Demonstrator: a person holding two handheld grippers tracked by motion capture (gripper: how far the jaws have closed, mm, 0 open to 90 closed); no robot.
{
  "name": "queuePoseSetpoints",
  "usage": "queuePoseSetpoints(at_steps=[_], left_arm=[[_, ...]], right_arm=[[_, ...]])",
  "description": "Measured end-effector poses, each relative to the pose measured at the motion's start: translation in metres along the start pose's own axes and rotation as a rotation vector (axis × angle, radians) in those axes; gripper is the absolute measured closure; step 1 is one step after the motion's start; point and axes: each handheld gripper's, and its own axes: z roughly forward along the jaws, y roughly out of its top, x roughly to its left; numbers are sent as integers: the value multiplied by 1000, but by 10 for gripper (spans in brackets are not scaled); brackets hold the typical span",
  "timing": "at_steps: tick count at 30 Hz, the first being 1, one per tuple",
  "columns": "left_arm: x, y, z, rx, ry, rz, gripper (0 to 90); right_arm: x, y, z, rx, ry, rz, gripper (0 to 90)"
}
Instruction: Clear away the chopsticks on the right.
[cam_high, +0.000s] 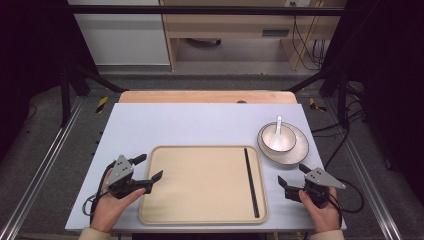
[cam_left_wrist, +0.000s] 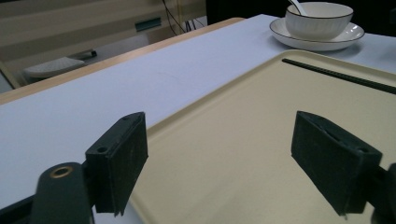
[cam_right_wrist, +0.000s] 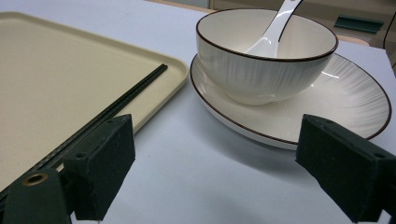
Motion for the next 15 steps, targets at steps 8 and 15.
queuePoseSetpoints(at_steps=[8, 15], left_arm=[[20, -19, -28, -63, 52, -27, 83], [31, -35, -48, -110, 88, -30, 77]], right_arm=[[-4, -2, -2, -5, -13, 25, 117], [-8, -4, -4, -15, -24, 48, 111]])
